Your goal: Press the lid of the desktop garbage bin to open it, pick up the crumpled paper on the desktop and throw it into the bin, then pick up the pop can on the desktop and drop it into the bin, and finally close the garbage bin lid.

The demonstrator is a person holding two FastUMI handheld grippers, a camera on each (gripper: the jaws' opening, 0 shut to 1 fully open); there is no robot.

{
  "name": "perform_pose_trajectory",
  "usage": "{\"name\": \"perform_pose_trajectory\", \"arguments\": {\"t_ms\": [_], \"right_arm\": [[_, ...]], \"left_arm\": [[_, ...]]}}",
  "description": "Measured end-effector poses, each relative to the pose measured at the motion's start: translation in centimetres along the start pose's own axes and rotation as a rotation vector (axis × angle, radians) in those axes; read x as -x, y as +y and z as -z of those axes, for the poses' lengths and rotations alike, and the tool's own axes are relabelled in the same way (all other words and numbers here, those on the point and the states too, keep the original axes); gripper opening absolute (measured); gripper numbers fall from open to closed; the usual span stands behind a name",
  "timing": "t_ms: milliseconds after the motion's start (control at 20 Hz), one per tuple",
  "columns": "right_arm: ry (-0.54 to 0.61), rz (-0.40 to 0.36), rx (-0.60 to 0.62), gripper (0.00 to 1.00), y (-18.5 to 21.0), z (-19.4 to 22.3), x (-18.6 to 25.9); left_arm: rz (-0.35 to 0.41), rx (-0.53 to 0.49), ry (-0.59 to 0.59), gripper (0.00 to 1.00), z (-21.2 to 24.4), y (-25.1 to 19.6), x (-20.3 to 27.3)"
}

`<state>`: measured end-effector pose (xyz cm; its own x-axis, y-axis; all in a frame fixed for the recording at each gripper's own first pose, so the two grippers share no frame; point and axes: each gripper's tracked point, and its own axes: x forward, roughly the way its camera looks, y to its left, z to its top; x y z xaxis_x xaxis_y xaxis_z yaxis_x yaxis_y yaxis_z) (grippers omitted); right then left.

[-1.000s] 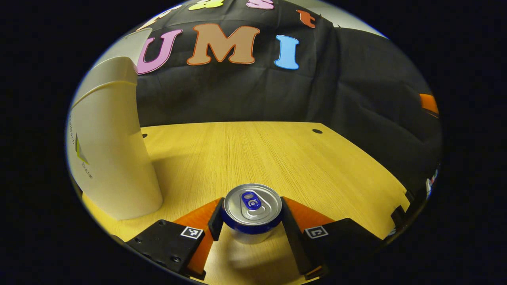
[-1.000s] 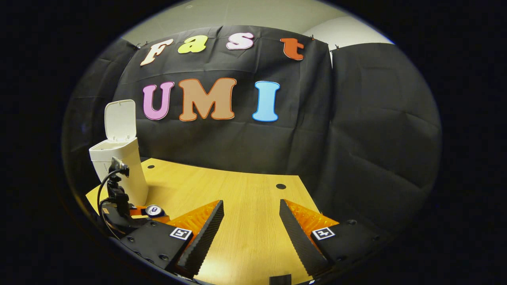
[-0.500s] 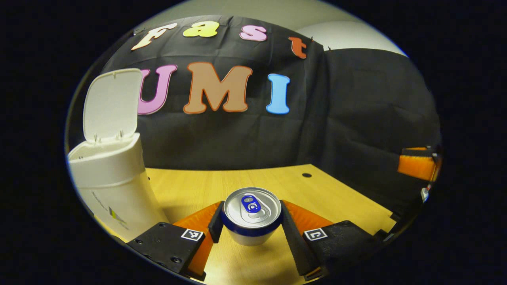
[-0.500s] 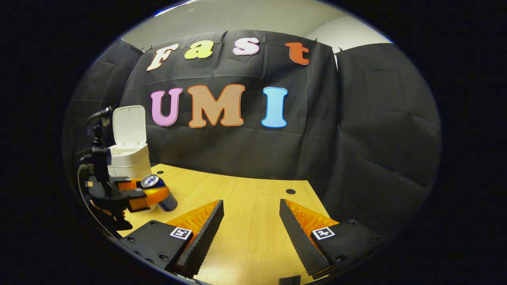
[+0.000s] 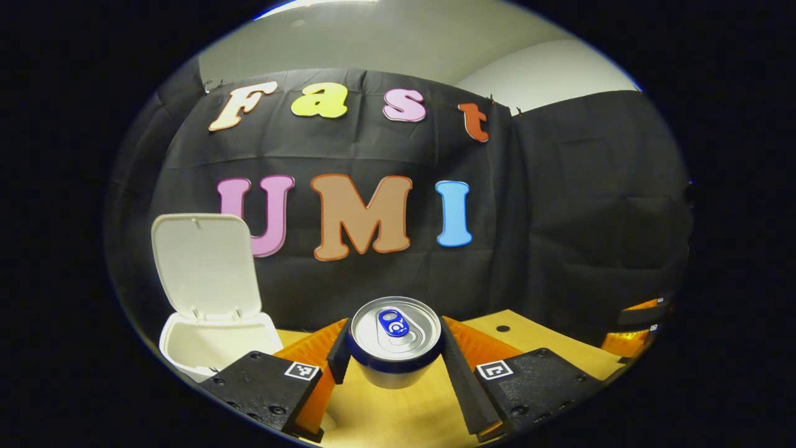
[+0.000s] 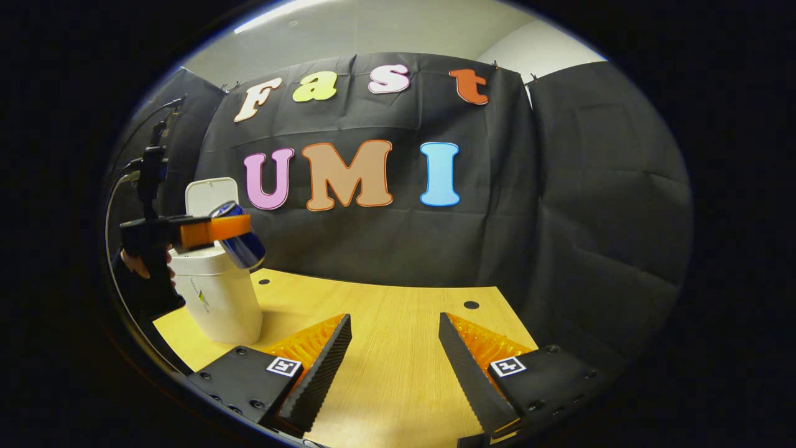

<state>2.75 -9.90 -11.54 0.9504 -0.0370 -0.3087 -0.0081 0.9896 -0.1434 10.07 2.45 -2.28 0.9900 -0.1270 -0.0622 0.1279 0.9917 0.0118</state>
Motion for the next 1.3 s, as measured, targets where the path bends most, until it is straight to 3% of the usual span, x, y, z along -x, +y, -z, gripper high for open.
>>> {"name": "perform_pose_trajectory", "arguments": {"t_ms": [350, 650, 950, 1150, 1300], "right_arm": [[0.015, -0.006, -0.015, 0.95, 0.3, 0.8, -0.3], [0.039, -0.031, 0.008, 0.97, 2.4, 2.1, -0.1], [0.041, -0.025, 0.017, 0.95, 3.1, 2.3, 0.3], [0.037, -0.022, 0.014, 0.94, 3.4, 2.4, 0.6], [0.030, -0.024, 0.017, 0.94, 3.8, 2.3, 0.6]], "left_arm": [[-0.193, -0.036, -0.021, 0.76, -3.0, 10.5, 0.0], [-0.335, -0.037, 0.070, 0.76, -0.1, 17.5, 0.8], [-0.427, 0.011, 0.165, 0.79, 3.3, 21.0, 2.0], [-0.454, -0.011, 0.121, 0.95, 2.0, 21.3, 2.5], [-0.454, -0.022, 0.075, 0.94, -0.3, 21.0, 2.4]]}}
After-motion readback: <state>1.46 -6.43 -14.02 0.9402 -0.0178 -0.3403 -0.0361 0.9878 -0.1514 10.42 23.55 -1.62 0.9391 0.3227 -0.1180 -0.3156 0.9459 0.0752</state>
